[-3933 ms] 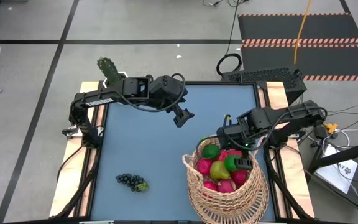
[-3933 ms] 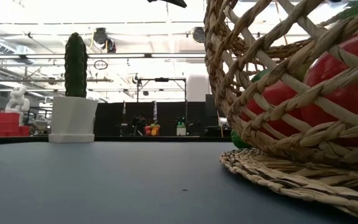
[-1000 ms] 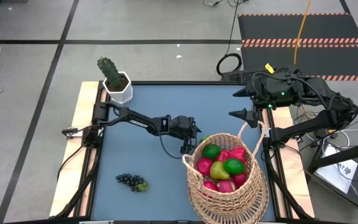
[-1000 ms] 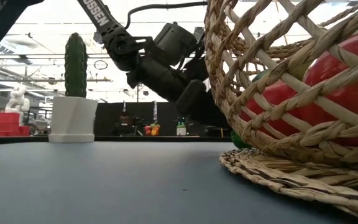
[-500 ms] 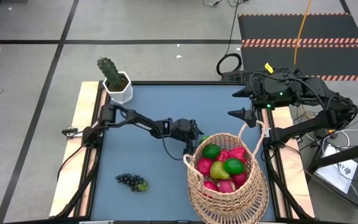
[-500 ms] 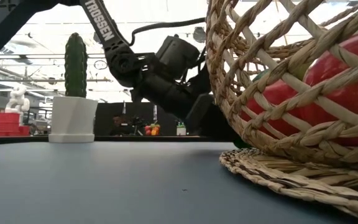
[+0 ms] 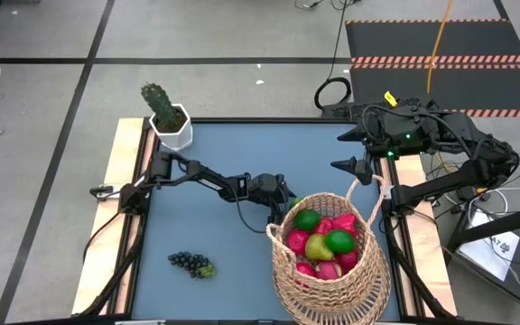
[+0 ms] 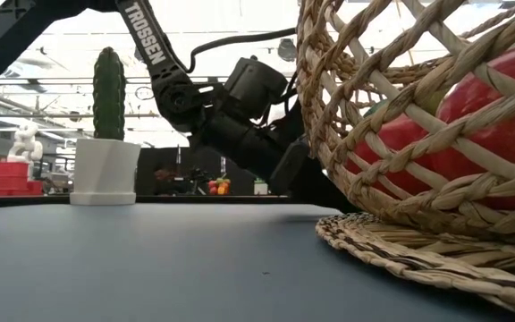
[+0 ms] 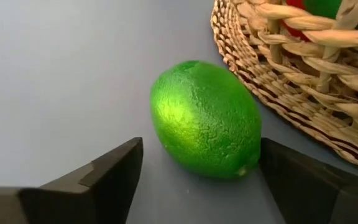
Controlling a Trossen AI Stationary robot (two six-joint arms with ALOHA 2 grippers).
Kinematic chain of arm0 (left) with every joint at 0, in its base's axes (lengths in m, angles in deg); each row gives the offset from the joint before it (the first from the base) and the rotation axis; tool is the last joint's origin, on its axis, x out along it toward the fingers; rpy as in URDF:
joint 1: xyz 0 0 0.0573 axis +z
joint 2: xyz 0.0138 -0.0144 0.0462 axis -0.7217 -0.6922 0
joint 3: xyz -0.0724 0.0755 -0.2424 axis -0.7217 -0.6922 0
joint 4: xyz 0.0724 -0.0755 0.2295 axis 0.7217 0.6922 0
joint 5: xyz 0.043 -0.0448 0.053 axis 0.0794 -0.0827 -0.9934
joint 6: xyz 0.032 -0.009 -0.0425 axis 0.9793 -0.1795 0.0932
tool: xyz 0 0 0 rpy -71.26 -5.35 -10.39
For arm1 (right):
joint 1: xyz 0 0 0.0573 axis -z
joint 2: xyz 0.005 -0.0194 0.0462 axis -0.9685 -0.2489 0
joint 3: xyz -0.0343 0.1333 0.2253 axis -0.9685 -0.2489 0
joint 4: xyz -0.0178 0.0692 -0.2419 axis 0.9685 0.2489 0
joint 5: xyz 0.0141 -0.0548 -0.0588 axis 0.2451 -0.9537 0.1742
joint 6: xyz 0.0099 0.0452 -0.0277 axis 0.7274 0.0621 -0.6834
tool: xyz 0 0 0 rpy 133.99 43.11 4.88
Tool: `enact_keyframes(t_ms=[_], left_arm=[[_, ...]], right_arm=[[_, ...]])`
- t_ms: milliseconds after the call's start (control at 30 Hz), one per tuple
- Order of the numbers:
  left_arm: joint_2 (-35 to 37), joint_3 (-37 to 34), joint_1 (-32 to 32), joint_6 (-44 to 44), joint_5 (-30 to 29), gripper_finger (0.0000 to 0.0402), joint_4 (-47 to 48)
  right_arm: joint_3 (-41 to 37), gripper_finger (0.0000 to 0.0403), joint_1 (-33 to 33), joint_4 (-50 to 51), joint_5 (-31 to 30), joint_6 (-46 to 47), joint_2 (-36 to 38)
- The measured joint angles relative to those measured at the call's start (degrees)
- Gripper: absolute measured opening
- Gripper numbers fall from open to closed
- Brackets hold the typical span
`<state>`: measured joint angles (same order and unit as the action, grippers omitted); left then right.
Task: Build produce basket
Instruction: Put the green lime into the brown basket
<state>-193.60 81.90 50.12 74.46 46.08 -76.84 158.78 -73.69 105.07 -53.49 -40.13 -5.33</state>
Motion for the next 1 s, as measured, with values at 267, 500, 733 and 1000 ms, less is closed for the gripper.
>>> enact_keyframes(t_ms=[267,500,733,1000], left_arm=[[0.0,0.0,0.0,-2.9,-0.6,0.0257,0.1],[0.0,0.0,0.0,-5.1,-2.9,0.0211,0.1],[2.6,0.0,0.1,-6.7,-5.5,0.0198,4.3],[10.9,0.0,0.3,0.7,-12.1,0.0198,21.3]], right_arm=[[0.0,0.0389,0.0,0.1,0.0,-0.1,0.0],[0.0,0.0389,0.0,0.1,0.0,-0.1,0.0],[0.0,0.0389,0.0,0.2,0.0,-0.1,0.0],[0.0,0.0389,0.0,0.2,0.0,-0.9,0.0]])
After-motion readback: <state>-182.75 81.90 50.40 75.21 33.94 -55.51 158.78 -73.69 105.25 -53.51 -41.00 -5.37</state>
